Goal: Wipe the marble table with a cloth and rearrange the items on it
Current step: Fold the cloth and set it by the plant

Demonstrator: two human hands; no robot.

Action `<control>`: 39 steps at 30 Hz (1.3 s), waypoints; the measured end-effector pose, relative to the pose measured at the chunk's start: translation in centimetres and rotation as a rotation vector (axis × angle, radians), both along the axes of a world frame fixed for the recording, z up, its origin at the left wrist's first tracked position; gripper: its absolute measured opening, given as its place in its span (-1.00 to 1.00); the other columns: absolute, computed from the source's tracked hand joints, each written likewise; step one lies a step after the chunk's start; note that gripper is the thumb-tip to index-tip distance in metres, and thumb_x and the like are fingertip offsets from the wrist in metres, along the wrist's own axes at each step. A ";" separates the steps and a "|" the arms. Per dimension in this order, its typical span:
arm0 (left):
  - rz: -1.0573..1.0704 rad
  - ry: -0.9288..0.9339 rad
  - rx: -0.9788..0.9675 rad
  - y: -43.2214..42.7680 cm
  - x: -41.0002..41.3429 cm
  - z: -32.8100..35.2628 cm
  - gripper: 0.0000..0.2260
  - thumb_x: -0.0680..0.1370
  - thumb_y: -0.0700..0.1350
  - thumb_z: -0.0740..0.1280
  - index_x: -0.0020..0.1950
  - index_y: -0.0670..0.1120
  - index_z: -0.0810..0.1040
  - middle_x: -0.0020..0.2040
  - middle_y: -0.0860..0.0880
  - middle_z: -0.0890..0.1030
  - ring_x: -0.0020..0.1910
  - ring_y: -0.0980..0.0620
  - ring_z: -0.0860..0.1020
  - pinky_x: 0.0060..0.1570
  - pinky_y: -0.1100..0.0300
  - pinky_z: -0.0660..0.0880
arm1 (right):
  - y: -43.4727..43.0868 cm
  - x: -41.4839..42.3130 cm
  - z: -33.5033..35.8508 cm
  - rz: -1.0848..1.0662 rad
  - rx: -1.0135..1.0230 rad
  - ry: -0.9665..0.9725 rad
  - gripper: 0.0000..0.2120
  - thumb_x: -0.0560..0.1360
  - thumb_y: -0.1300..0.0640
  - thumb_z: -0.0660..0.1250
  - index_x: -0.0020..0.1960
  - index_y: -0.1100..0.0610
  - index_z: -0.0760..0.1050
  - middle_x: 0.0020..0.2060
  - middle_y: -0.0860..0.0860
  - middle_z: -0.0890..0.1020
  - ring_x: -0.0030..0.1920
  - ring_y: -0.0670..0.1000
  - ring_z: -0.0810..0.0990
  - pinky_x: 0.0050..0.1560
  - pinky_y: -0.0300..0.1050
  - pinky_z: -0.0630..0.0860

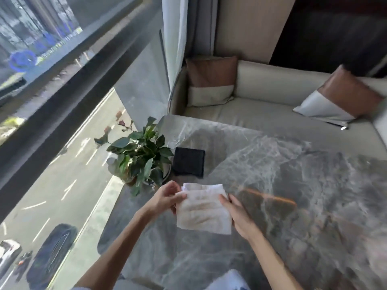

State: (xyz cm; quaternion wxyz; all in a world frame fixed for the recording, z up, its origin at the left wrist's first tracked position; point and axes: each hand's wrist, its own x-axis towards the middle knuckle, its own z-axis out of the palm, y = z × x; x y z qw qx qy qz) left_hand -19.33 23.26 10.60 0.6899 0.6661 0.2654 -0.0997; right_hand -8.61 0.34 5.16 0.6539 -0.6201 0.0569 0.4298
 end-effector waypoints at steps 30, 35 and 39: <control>-0.636 -0.044 0.784 -3.3 3.3 -17.8 -0.90 0.55 -0.18 0.30 0.04 -0.14 0.54 0.07 -0.09 0.61 0.10 -0.13 0.50 0.10 0.07 0.43 | -2.5 -1.2 -12.4 0.478 -0.957 -0.612 -0.97 0.57 0.21 0.30 -0.02 0.18 0.50 -0.04 0.16 0.64 0.04 0.20 0.58 -0.05 -0.04 0.43; -0.702 -0.067 0.786 -3.2 4.6 -18.2 -0.89 0.56 -0.17 0.31 0.04 -0.18 0.54 0.07 -0.14 0.57 0.13 -0.15 0.49 0.12 0.06 0.42 | -2.2 -1.1 -12.2 0.460 -1.003 -0.557 -0.98 0.58 0.26 0.25 -0.02 0.18 0.45 -0.08 0.19 0.63 0.00 0.23 0.59 -0.11 0.01 0.46; -0.767 -0.083 0.788 -3.3 5.2 -18.1 -0.88 0.57 -0.18 0.29 0.04 -0.22 0.51 0.07 -0.18 0.54 0.13 -0.17 0.49 0.10 0.06 0.39 | -2.7 -1.7 -12.1 0.442 -1.000 -0.584 -0.90 0.58 0.28 0.23 -0.08 0.15 0.38 -0.16 0.18 0.62 -0.09 0.23 0.60 -0.18 0.01 0.44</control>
